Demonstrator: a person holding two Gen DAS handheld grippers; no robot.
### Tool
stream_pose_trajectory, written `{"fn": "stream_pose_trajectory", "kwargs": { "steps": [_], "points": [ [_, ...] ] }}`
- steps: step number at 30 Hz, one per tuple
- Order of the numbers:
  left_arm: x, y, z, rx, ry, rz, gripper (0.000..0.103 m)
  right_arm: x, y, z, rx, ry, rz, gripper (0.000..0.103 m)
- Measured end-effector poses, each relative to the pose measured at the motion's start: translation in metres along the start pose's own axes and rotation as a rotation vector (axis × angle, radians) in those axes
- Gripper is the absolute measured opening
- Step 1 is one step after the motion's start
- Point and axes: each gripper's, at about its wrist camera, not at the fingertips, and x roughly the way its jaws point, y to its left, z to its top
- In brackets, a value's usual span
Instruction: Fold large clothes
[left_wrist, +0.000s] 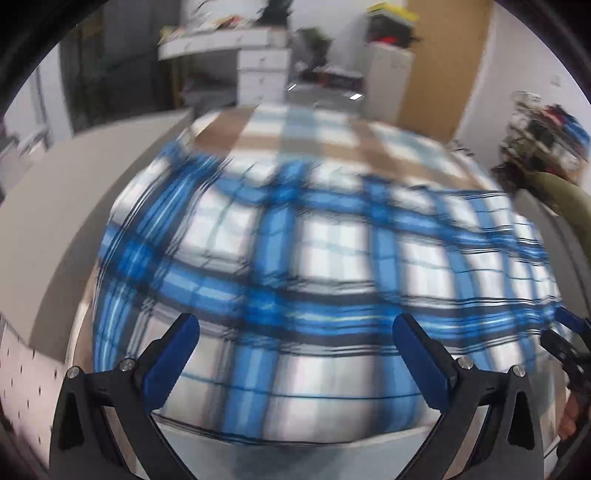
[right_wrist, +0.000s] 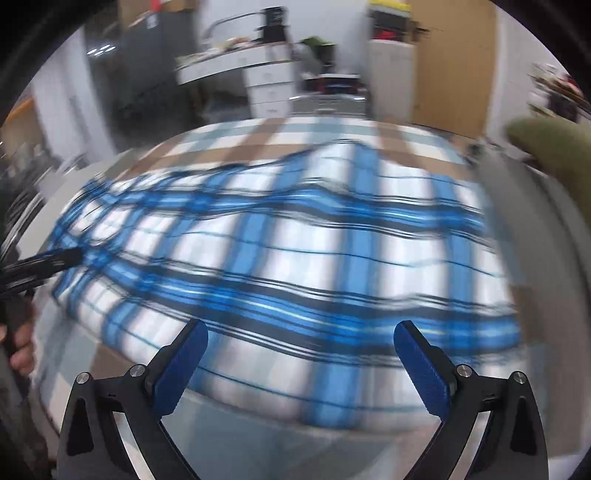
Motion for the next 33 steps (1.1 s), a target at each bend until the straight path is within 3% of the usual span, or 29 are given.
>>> {"fn": "stream_pose_trajectory", "kwargs": {
  "steps": [2, 5, 7, 9, 11, 14, 17, 18, 20, 24, 29, 30, 31, 33],
  "points": [
    [0.008, 0.021, -0.005, -0.067, 0.035, -0.013, 0.101, 0.007, 0.014, 0.003, -0.038, 0.009, 0.027, 0.101],
    [-0.006, 0.031, -0.013, -0.080, -0.006, -0.038, 0.101, 0.022, 0.017, 0.002, -0.084, 0.041, -0.017, 0.101],
    [-0.014, 0.035, -0.018, -0.078, -0.023, 0.010, 0.101, 0.032, 0.009, -0.002, -0.076, 0.063, -0.094, 0.101],
    [-0.026, 0.044, -0.025, -0.087, -0.042, 0.091, 0.101, 0.031, -0.005, -0.004, -0.012, 0.066, -0.066, 0.102],
    [-0.037, 0.058, -0.031, -0.130, -0.060, 0.121, 0.101, 0.026, -0.017, -0.007, 0.050, 0.064, -0.045, 0.102],
    [-0.051, 0.080, -0.040, -0.257, -0.083, -0.006, 0.101, 0.021, -0.018, -0.008, 0.072, 0.060, -0.041, 0.102],
    [-0.059, 0.093, -0.050, -0.377, -0.087, -0.222, 0.100, 0.020, -0.004, -0.005, 0.038, 0.052, -0.023, 0.102],
    [-0.058, 0.096, -0.054, -0.417, -0.074, -0.296, 0.094, 0.021, 0.000, -0.003, 0.027, 0.048, -0.013, 0.102],
    [-0.050, 0.096, -0.059, -0.466, -0.034, -0.374, 0.084, 0.021, 0.011, -0.002, 0.002, 0.046, 0.003, 0.102],
    [-0.034, 0.099, -0.060, -0.538, -0.003, -0.400, 0.077, 0.023, 0.024, 0.001, -0.027, 0.040, 0.019, 0.102],
    [-0.036, 0.106, -0.053, -0.623, -0.063, -0.384, 0.074, 0.021, 0.023, 0.001, -0.014, 0.034, 0.024, 0.102],
    [-0.037, 0.105, -0.055, -0.657, -0.087, -0.350, 0.061, 0.021, 0.023, 0.001, -0.010, 0.034, 0.023, 0.102],
    [-0.035, 0.105, -0.052, -0.670, -0.094, -0.322, 0.037, 0.021, 0.023, 0.001, -0.009, 0.034, 0.022, 0.102],
    [-0.021, 0.099, -0.048, -0.687, -0.083, -0.267, 0.008, 0.019, 0.023, 0.001, -0.009, 0.031, 0.016, 0.102]
  ]
}}
